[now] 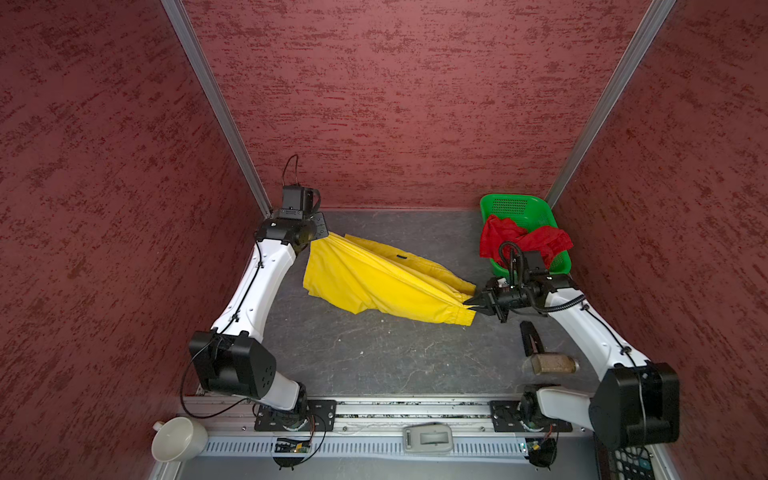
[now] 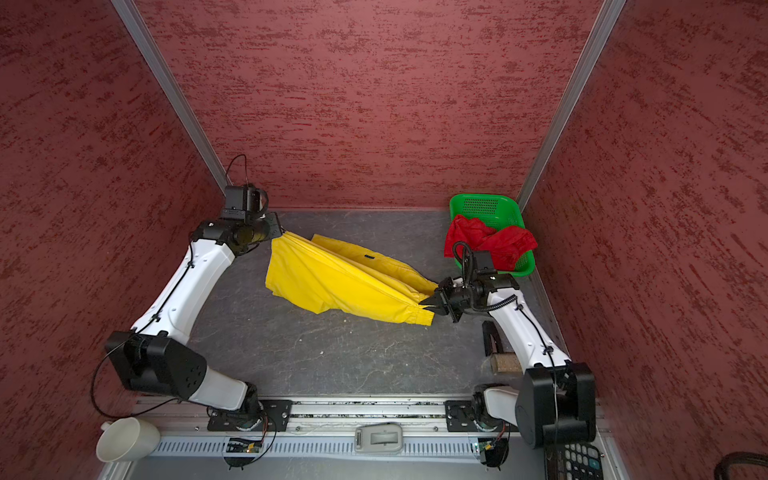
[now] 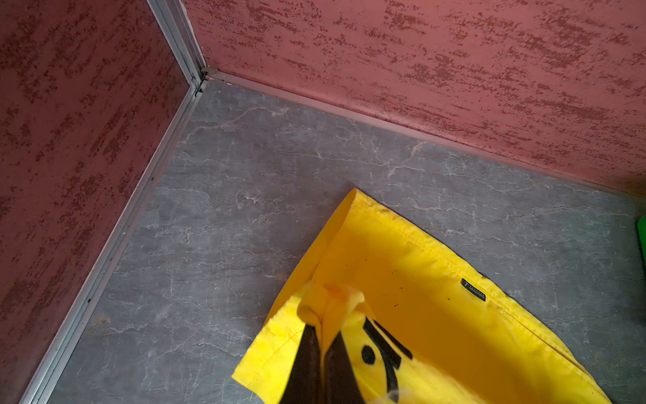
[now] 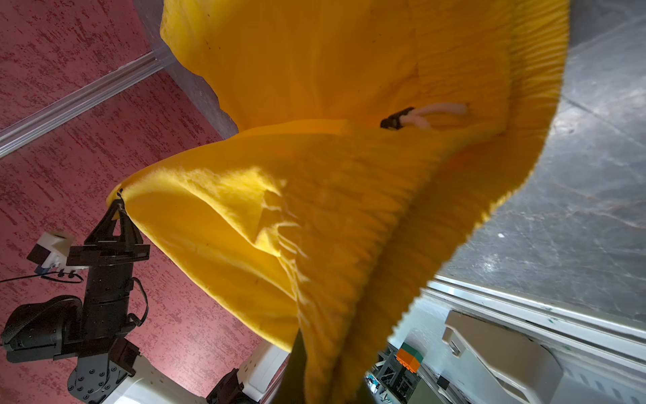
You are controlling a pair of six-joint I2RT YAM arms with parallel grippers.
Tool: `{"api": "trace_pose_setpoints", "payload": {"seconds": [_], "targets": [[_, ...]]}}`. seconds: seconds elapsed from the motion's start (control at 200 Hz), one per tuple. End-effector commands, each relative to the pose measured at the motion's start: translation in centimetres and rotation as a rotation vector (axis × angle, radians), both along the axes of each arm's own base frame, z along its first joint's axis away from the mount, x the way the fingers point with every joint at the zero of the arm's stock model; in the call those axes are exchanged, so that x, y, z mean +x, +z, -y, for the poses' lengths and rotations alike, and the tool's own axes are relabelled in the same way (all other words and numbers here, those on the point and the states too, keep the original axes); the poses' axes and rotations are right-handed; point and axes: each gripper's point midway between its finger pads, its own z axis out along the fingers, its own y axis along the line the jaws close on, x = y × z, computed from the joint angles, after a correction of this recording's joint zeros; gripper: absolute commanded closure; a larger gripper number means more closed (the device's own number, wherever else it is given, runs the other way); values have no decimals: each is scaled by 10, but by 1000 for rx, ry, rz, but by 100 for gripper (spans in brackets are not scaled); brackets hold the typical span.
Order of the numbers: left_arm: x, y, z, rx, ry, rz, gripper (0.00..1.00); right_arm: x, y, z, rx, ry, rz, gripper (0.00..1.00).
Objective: Fold and stack the shorts
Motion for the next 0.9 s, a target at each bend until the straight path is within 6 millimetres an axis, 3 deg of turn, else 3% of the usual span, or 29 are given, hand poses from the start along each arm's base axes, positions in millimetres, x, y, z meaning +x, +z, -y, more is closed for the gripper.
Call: {"api": "trace_pose_setpoints", "payload": {"seconds": [0.0,0.205,0.511,0.716,0.892], "targets": [[13,28,-30,83,111,113,100,-9,-6,11,-54,-7,-47,100],[21,18,-32,95,110,114,100,-6,-9,13,-62,-7,-45,100],[64,10,-18,58,80,169,100,9,-11,16,-67,-4,-44,100],[97,-19,-10,46,75,139,99,18,-16,18,-70,-12,-45,100],[122,-55,-2,20,66,95,99,24,-22,18,-64,-29,-49,100]]}}
